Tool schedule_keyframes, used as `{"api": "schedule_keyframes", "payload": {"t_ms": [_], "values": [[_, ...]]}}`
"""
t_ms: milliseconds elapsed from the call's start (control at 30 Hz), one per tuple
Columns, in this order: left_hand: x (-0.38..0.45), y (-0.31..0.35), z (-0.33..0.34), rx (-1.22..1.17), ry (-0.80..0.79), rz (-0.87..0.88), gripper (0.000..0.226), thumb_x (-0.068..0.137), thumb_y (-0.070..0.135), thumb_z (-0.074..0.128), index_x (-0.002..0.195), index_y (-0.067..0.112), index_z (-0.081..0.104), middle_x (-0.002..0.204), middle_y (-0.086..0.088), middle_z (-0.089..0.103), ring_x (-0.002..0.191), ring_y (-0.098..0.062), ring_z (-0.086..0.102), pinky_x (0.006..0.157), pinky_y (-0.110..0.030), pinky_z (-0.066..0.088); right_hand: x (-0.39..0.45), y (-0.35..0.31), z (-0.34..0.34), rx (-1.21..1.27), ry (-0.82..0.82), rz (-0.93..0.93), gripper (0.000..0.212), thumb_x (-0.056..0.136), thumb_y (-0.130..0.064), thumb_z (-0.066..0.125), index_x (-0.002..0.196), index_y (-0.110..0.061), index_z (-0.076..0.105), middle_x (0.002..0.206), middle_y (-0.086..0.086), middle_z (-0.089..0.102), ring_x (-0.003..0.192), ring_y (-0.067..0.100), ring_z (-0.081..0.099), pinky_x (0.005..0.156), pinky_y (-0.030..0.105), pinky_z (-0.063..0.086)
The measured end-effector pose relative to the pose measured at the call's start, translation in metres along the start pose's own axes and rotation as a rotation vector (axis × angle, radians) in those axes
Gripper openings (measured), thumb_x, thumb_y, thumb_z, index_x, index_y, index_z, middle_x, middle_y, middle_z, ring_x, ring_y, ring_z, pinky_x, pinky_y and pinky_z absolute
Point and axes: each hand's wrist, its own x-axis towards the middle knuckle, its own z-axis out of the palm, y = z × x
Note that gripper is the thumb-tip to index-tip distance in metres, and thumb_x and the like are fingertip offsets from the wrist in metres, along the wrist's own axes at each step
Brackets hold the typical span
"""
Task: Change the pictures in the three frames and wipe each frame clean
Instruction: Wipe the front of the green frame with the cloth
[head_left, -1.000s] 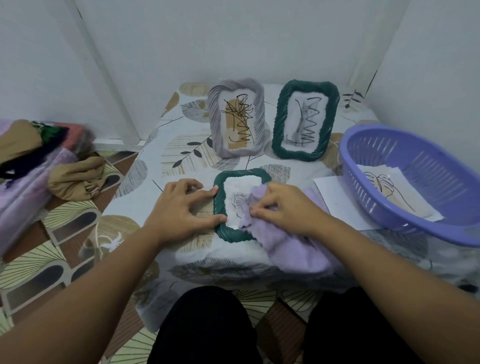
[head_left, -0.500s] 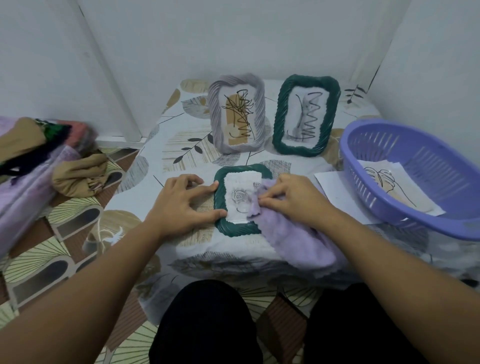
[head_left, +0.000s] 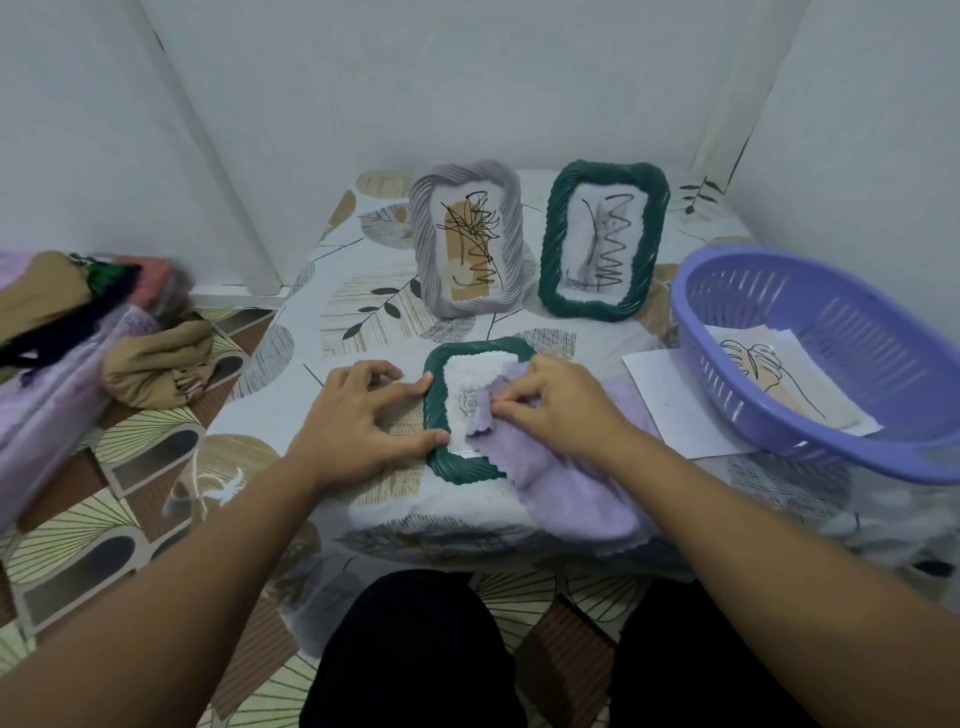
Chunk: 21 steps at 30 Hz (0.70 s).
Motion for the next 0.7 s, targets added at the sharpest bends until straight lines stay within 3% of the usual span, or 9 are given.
{"api": "schedule_keyframes", "payload": {"t_ms": [133, 267, 400, 467, 567, 633, 700], "values": [[0.000, -0.003, 0.001, -0.019, -0.003, 0.002, 0.088, 0.061, 0.100, 0.051, 0.137, 0.056, 0.055, 0.129, 0.024, 0.038, 0.123, -0.007, 0.028, 0.113, -0.031, 0.029, -0.012, 0.007, -0.021, 0.065, -0.254, -0.093, 0.010, 0.086, -0.036, 0.079, 0.093, -0.029, 0.083, 0.079, -0.008, 0.051, 0.074, 0.002, 0.048, 0.071, 0.025, 0.041], [0.000, -0.001, 0.000, -0.014, -0.008, -0.001, 0.087, 0.061, 0.099, 0.051, 0.137, 0.057, 0.055, 0.129, 0.024, 0.038, 0.121, -0.005, 0.027, 0.112, -0.030, 0.028, 0.009, 0.005, -0.014, -0.021, -0.026, 0.004, 0.013, 0.089, -0.040, 0.076, 0.100, -0.035, 0.082, 0.079, -0.010, 0.049, 0.073, 0.006, 0.046, 0.071, 0.031, 0.041], [0.001, -0.003, 0.000, -0.020, -0.005, 0.003, 0.086, 0.062, 0.098, 0.053, 0.137, 0.056, 0.055, 0.128, 0.024, 0.038, 0.121, -0.005, 0.027, 0.112, -0.030, 0.028, -0.003, -0.006, -0.002, 0.052, -0.190, -0.113, 0.010, 0.087, -0.041, 0.078, 0.092, -0.034, 0.082, 0.078, -0.008, 0.055, 0.077, 0.007, 0.052, 0.071, 0.031, 0.042], [0.001, -0.002, 0.000, -0.016, -0.015, 0.002, 0.087, 0.062, 0.098, 0.053, 0.138, 0.056, 0.054, 0.129, 0.024, 0.037, 0.122, -0.005, 0.027, 0.113, -0.031, 0.028, -0.009, 0.001, -0.015, 0.110, -0.259, -0.087, 0.009, 0.085, -0.040, 0.080, 0.091, -0.035, 0.082, 0.083, -0.007, 0.059, 0.080, 0.006, 0.055, 0.076, 0.031, 0.047], [0.001, -0.001, 0.000, 0.000, -0.018, -0.002, 0.088, 0.062, 0.098, 0.051, 0.139, 0.056, 0.054, 0.129, 0.023, 0.038, 0.123, -0.007, 0.027, 0.113, -0.030, 0.028, 0.003, 0.003, -0.018, 0.033, -0.130, -0.025, 0.013, 0.087, -0.041, 0.077, 0.097, -0.035, 0.082, 0.084, -0.006, 0.055, 0.076, 0.003, 0.047, 0.073, 0.032, 0.044], [0.000, 0.000, 0.000, -0.005, -0.009, -0.002, 0.087, 0.061, 0.098, 0.051, 0.138, 0.056, 0.054, 0.130, 0.023, 0.039, 0.124, -0.007, 0.028, 0.113, -0.030, 0.028, 0.009, -0.005, -0.006, -0.005, -0.040, -0.028, 0.013, 0.089, -0.040, 0.076, 0.098, -0.034, 0.082, 0.082, -0.002, 0.055, 0.076, 0.010, 0.049, 0.072, 0.034, 0.045], [0.000, -0.001, -0.001, -0.010, -0.012, 0.002, 0.088, 0.061, 0.098, 0.051, 0.138, 0.056, 0.055, 0.129, 0.023, 0.038, 0.123, -0.006, 0.027, 0.111, -0.029, 0.028, 0.004, -0.011, -0.001, 0.044, -0.124, -0.048, 0.010, 0.088, -0.038, 0.078, 0.093, -0.032, 0.083, 0.081, -0.002, 0.056, 0.078, 0.011, 0.052, 0.075, 0.035, 0.047]]}}
